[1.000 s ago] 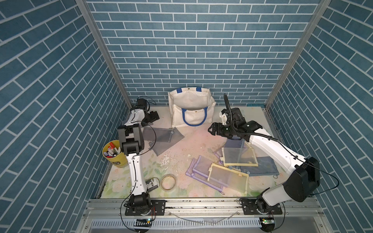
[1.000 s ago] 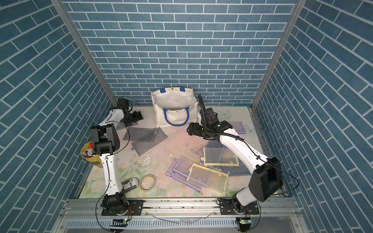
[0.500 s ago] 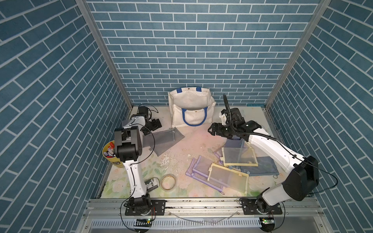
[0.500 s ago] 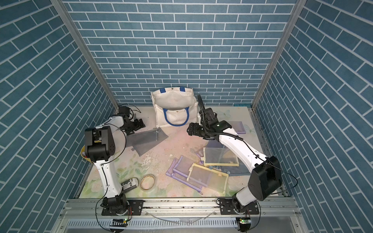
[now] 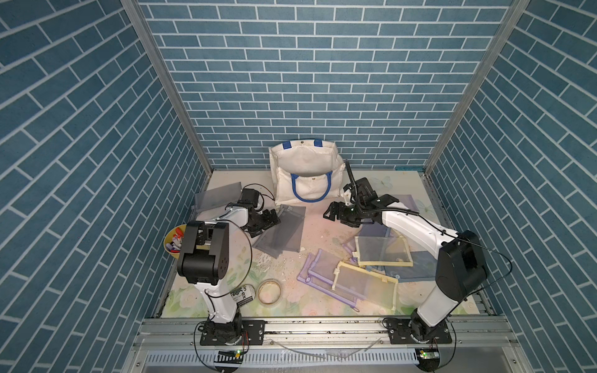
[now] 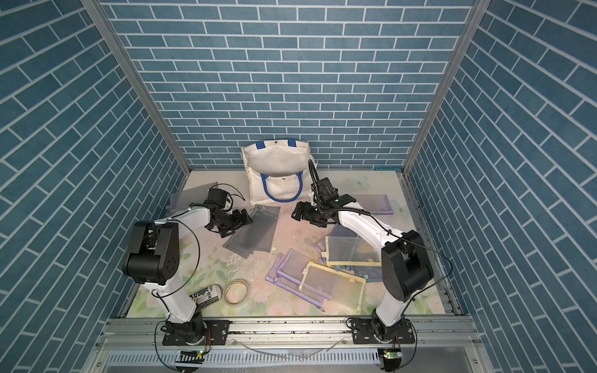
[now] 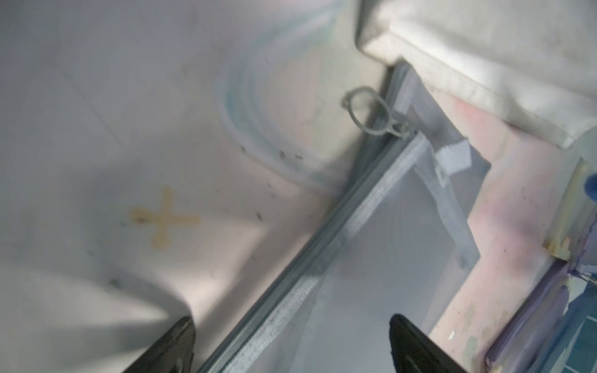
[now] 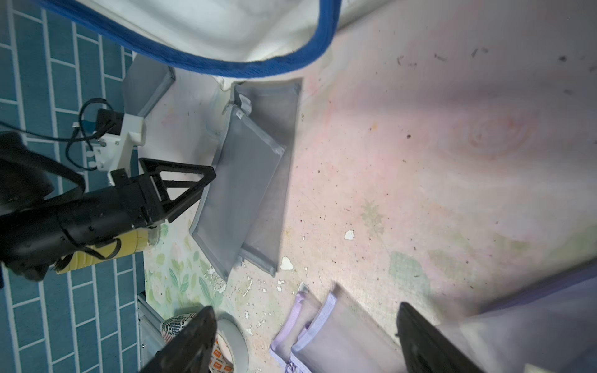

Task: Put the pencil pouch into the canvas bag
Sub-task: Adjust the pencil pouches at the center of the board.

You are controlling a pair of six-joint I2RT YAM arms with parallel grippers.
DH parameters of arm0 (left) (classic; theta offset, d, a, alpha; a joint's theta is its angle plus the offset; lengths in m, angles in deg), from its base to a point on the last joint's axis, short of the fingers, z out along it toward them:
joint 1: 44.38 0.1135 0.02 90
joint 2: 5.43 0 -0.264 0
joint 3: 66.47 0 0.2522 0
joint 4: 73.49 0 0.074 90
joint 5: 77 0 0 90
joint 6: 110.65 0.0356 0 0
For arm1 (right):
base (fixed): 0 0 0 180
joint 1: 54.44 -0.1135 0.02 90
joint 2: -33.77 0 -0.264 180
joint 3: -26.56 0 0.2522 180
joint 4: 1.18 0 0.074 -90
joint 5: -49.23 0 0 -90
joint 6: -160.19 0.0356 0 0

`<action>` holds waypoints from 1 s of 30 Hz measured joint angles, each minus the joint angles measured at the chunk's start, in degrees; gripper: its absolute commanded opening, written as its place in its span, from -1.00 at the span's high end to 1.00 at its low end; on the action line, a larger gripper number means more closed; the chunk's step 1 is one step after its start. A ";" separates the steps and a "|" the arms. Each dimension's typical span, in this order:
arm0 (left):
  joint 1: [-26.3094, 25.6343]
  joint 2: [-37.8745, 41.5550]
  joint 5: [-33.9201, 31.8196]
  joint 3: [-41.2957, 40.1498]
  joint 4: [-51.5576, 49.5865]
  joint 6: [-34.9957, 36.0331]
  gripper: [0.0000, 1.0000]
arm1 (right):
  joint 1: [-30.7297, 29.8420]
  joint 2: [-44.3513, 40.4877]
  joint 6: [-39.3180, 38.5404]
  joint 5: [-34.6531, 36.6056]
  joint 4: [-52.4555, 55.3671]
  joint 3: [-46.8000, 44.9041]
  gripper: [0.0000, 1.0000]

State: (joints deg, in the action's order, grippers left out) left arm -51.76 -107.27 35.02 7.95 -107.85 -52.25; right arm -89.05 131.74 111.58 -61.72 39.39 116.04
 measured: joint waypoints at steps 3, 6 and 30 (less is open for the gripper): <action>-3.63 2.14 0.94 -2.99 1.70 -2.84 -0.85 | -0.07 1.25 1.38 -1.57 -1.25 -1.03 -0.73; -7.61 2.91 1.92 -4.11 3.39 -5.60 -0.83 | -0.15 2.25 2.75 -3.04 -2.99 -2.05 -0.71; -7.50 3.45 7.28 -7.04 10.62 -6.99 -0.12 | -0.59 21.40 5.42 -9.11 -14.40 8.74 -0.11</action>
State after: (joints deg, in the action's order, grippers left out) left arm -59.25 -103.82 42.30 0.91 -97.23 -59.24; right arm -89.65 153.14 117.00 -70.84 24.98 124.78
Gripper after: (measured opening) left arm 0.569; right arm 0.558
